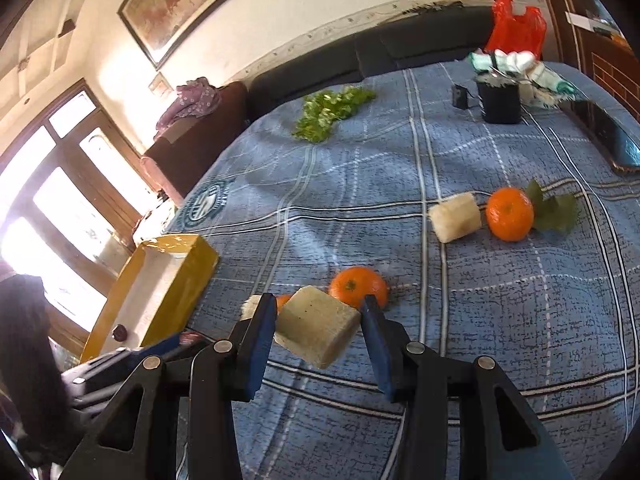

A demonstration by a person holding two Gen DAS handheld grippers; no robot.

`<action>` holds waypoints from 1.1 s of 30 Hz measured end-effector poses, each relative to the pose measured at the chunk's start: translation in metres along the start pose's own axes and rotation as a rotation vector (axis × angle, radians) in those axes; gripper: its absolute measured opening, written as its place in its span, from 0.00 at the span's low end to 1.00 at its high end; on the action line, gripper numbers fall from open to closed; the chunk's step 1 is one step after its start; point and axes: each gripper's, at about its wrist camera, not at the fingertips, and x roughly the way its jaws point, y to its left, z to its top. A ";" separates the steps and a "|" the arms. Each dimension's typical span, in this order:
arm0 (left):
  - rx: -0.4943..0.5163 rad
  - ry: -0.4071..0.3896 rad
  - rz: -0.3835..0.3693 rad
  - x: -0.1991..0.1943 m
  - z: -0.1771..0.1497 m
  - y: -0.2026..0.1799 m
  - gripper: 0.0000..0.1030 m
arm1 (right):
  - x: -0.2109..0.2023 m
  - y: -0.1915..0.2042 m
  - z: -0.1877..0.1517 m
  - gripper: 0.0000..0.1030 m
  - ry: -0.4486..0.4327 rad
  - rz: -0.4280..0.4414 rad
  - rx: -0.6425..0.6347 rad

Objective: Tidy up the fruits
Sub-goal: 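Carry the red date and the yam chunk into the tray, then open both tools to drop the date and yam chunk, then withdraw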

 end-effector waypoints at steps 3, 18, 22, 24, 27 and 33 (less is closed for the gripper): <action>-0.064 -0.043 0.027 -0.033 -0.005 0.020 0.29 | -0.001 0.012 -0.004 0.46 0.000 0.007 -0.034; -0.338 -0.073 0.372 -0.120 -0.067 0.179 0.29 | 0.019 0.174 -0.033 0.46 0.136 0.223 -0.291; -0.380 -0.026 0.369 -0.110 -0.081 0.200 0.29 | 0.053 0.223 -0.047 0.47 0.227 0.241 -0.361; -0.398 -0.013 0.350 -0.103 -0.084 0.206 0.30 | 0.076 0.244 -0.055 0.47 0.291 0.243 -0.385; -0.385 -0.021 0.341 -0.103 -0.084 0.205 0.30 | 0.101 0.261 -0.067 0.47 0.353 0.233 -0.419; -0.432 -0.079 0.297 -0.125 -0.088 0.216 0.45 | 0.127 0.279 -0.086 0.48 0.379 0.177 -0.500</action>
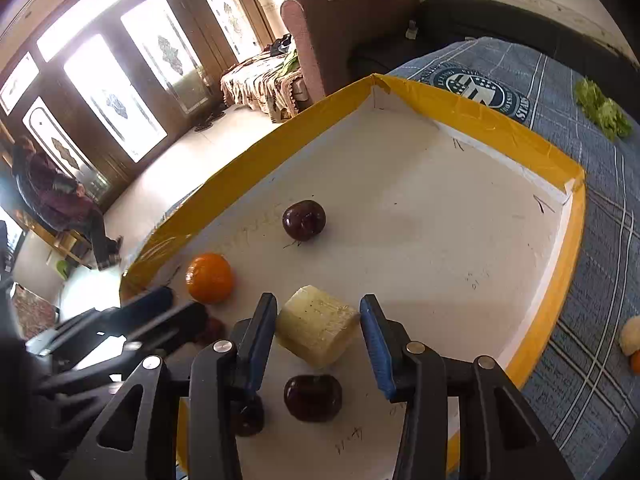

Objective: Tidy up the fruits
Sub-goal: 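Open both tools to drop the date and yam chunk, then withdraw, then grasp a dark plum with the right tool while the left tool approaches a yam chunk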

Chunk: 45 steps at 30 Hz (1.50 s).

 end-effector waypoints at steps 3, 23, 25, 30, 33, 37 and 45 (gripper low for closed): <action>-0.048 -0.022 -0.033 -0.016 0.002 0.009 0.46 | -0.002 -0.002 0.000 0.48 -0.011 0.011 0.000; 0.059 -0.086 -0.206 -0.078 -0.011 -0.100 0.80 | -0.143 -0.085 -0.067 0.48 -0.275 -0.086 0.180; 0.083 -0.100 -0.192 -0.087 -0.013 -0.114 0.80 | -0.159 -0.099 -0.075 0.48 -0.290 -0.129 0.191; 0.136 -0.126 -0.234 -0.122 -0.014 -0.144 0.80 | -0.208 -0.134 -0.091 0.48 -0.311 -0.244 0.212; 0.127 -0.137 -0.322 -0.150 -0.006 -0.156 0.80 | -0.237 -0.159 -0.095 0.52 -0.317 -0.289 0.233; 0.164 -0.242 -0.345 -0.198 -0.001 -0.171 0.80 | -0.282 -0.188 -0.091 0.53 -0.327 -0.370 0.258; 0.288 -0.336 -0.374 -0.245 0.005 -0.212 0.80 | -0.398 -0.203 -0.075 0.59 -0.468 -0.544 0.220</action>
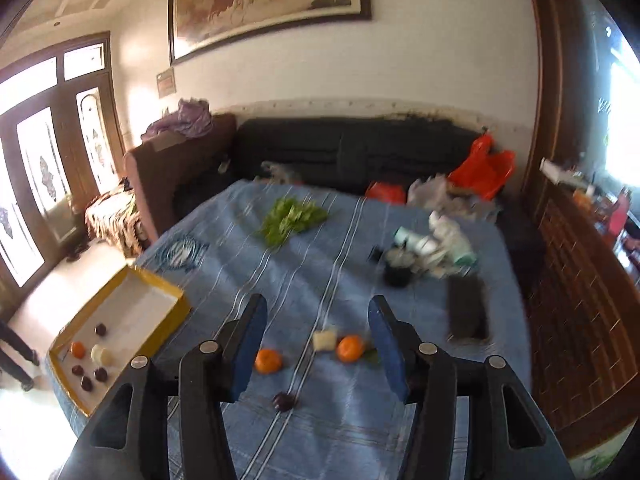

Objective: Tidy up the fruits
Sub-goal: 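Grasp a dark plum with the right tool while the left tool approaches a yam chunk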

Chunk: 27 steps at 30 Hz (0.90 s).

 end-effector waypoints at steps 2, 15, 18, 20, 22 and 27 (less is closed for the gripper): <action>0.010 0.010 -0.012 0.005 0.004 -0.007 0.80 | -0.021 -0.010 0.016 0.65 -0.039 -0.001 0.014; -0.089 0.176 -0.075 0.075 -0.034 0.038 0.80 | 0.023 -0.011 -0.075 0.62 0.093 0.110 0.174; -0.101 0.208 -0.054 0.098 -0.044 0.054 0.66 | 0.063 -0.002 -0.109 0.53 0.163 0.126 0.208; -0.113 0.264 -0.050 0.120 -0.053 0.063 0.49 | 0.092 0.001 -0.125 0.46 0.225 0.139 0.222; -0.139 0.312 -0.046 0.142 -0.065 0.072 0.49 | 0.120 0.005 -0.136 0.44 0.282 0.149 0.236; -0.126 0.397 -0.040 0.189 -0.090 0.076 0.49 | 0.170 0.018 -0.150 0.44 0.352 0.138 0.218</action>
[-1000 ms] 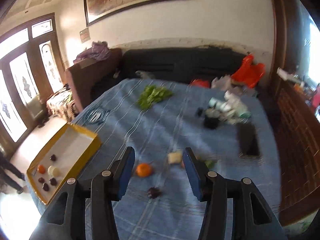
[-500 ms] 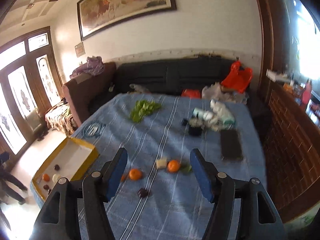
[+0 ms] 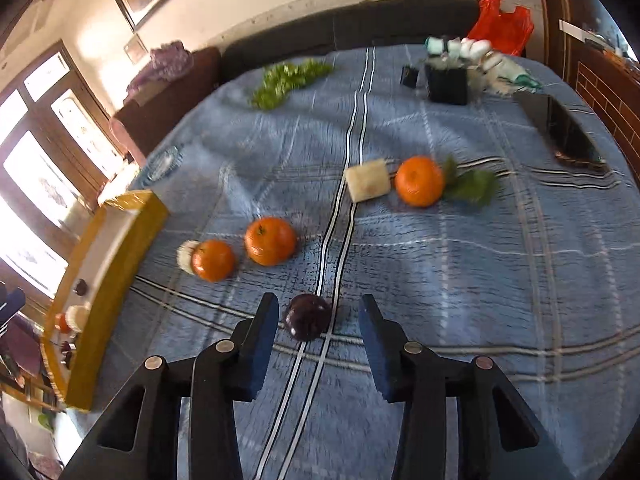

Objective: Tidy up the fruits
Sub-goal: 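Grasp a dark plum with the right tool while the left tool approaches a yam chunk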

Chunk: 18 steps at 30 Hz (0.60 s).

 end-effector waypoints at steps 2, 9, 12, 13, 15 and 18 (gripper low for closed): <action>0.035 0.038 0.009 0.024 -0.002 -0.006 0.49 | 0.010 0.001 -0.001 0.44 0.002 0.000 -0.011; 0.189 0.113 0.022 0.097 -0.003 -0.046 0.49 | 0.014 0.011 -0.008 0.27 -0.018 0.059 -0.069; 0.220 0.131 0.037 0.120 0.001 -0.053 0.49 | 0.012 0.017 -0.012 0.27 -0.036 0.040 -0.111; 0.216 0.135 0.036 0.129 0.005 -0.052 0.49 | 0.012 0.017 -0.013 0.27 -0.040 0.039 -0.119; 0.206 0.130 0.041 0.141 0.011 -0.049 0.47 | 0.013 0.016 -0.012 0.27 -0.040 0.048 -0.116; 0.181 0.136 0.051 0.154 0.015 -0.041 0.34 | 0.014 0.011 -0.009 0.27 -0.028 0.075 -0.088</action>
